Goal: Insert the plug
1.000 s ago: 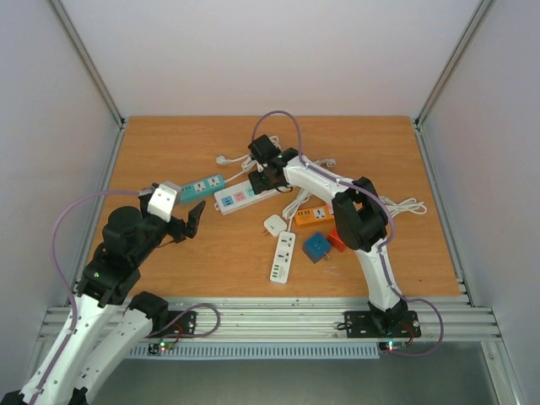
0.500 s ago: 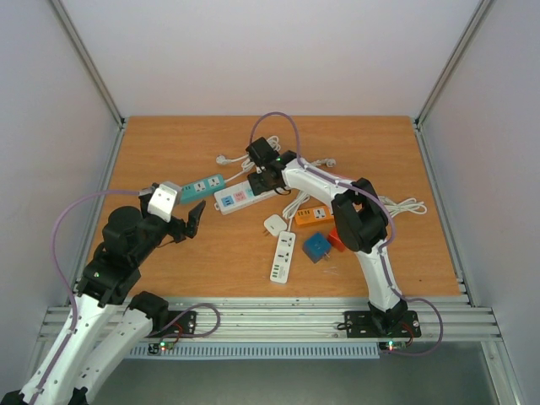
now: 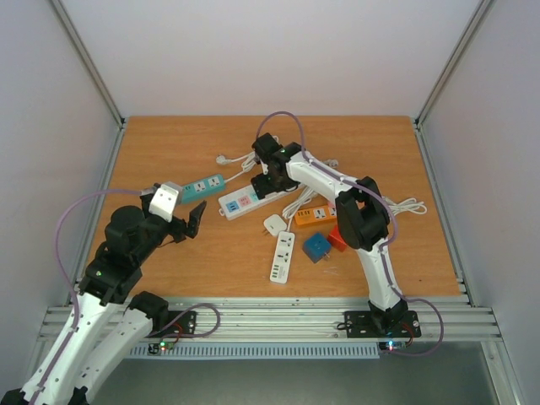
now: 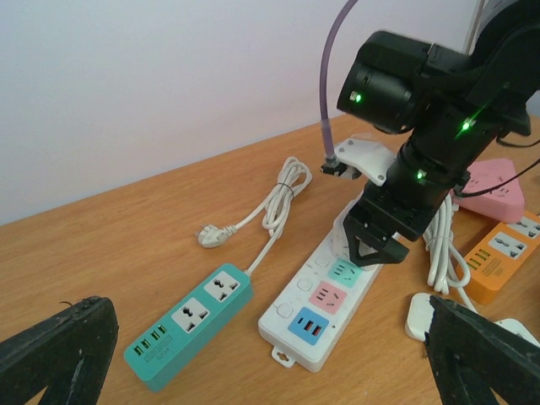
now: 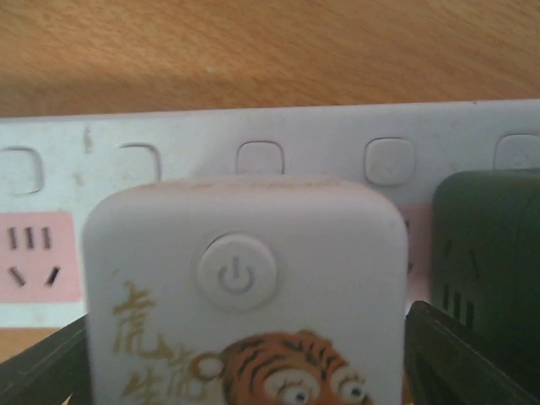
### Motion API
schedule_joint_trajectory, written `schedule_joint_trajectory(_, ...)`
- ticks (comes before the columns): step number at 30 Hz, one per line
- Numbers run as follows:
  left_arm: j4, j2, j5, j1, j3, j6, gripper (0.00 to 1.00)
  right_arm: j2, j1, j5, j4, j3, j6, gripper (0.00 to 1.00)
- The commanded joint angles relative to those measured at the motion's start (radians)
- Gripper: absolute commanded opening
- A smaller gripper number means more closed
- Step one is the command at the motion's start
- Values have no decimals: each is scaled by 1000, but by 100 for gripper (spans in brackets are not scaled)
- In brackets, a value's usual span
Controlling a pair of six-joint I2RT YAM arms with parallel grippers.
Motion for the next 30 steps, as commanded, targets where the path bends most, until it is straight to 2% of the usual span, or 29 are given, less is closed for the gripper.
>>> schedule_joint_trajectory(1, 77, 4, 4, 3, -23, -4, 99, -97, 0, -71, -28, 27, 18, 87)
schedule_joint_trajectory(5, 80, -4, -19, 2, -21, -27, 99, -237, 0, -40, 45, -81, 47, 90)
schedule_joint_trajectory(10, 78, -10, -37, 3, -17, -48, 99, -488, -5, 179, 130, -335, 147, 90)
schedule_joint_trajectory(13, 60, 5, -91, 4, 1, -105, 99, -619, -9, 285, 113, -494, 249, 90)
schedule_joint_trajectory(16, -4, 52, -128, 4, 58, -200, 99, -720, -14, 379, 26, -593, 384, 89)
schedule_joint_trajectory(20, -44, 86, -122, 7, 99, -232, 99, -782, -19, 396, -151, -656, 495, 84)
schedule_joint_trajectory(25, -20, 64, -59, 7, 81, -219, 99, -856, -21, 361, -147, -793, 595, 85)
schedule_joint_trajectory(30, 3, 40, 6, 7, 66, -184, 99, -841, -22, 401, -160, -837, 713, 89)
